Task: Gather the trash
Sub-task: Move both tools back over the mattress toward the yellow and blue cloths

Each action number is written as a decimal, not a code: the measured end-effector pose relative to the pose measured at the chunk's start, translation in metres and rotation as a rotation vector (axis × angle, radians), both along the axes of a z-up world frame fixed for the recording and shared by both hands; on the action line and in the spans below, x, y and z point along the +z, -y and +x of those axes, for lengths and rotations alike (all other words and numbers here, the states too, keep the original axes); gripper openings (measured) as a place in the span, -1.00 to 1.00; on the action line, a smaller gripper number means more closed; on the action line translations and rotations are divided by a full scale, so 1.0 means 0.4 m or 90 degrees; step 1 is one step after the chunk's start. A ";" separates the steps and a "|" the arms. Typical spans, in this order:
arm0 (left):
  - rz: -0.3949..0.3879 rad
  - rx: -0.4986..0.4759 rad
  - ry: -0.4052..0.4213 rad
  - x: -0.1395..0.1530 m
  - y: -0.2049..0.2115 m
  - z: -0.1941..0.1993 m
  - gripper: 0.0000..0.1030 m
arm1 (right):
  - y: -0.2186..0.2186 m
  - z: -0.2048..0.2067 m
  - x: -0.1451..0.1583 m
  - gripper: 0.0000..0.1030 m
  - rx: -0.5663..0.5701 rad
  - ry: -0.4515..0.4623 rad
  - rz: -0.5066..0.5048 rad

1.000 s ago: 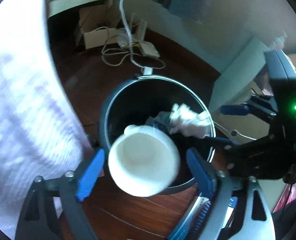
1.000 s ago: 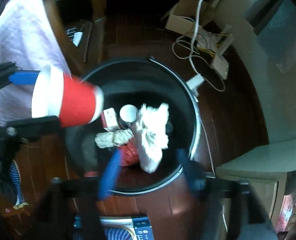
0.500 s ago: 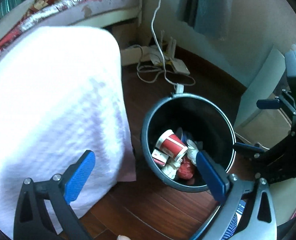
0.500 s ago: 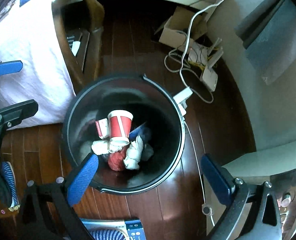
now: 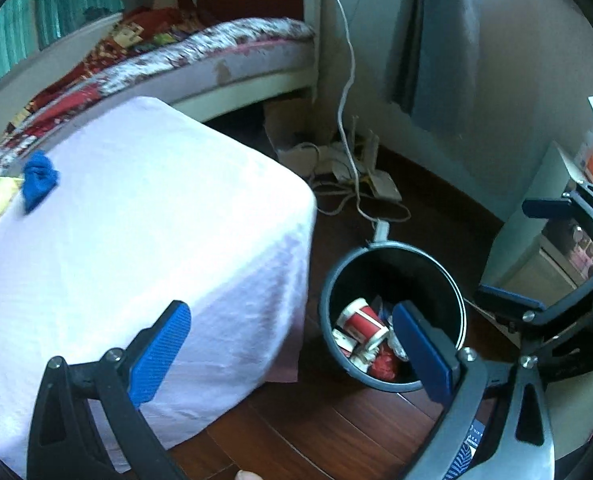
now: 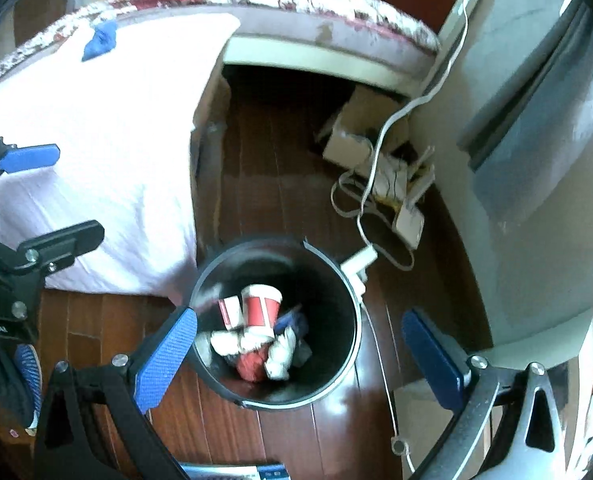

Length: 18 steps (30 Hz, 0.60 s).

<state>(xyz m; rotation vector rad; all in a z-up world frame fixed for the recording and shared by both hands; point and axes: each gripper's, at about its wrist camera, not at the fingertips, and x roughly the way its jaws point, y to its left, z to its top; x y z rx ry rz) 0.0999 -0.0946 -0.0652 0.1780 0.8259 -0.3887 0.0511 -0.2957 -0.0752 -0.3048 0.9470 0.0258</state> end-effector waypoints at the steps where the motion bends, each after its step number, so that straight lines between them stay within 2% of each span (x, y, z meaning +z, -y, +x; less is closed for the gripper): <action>1: -0.003 0.009 0.006 0.009 -0.011 -0.001 0.97 | -0.014 0.002 0.016 1.00 0.005 0.009 0.000; 11: -0.010 0.077 0.045 0.055 -0.132 0.004 0.97 | -0.142 0.024 0.113 1.00 0.066 0.069 0.002; 18: -0.015 0.119 0.057 0.075 -0.217 0.009 0.97 | -0.219 0.053 0.136 1.00 0.102 0.085 0.002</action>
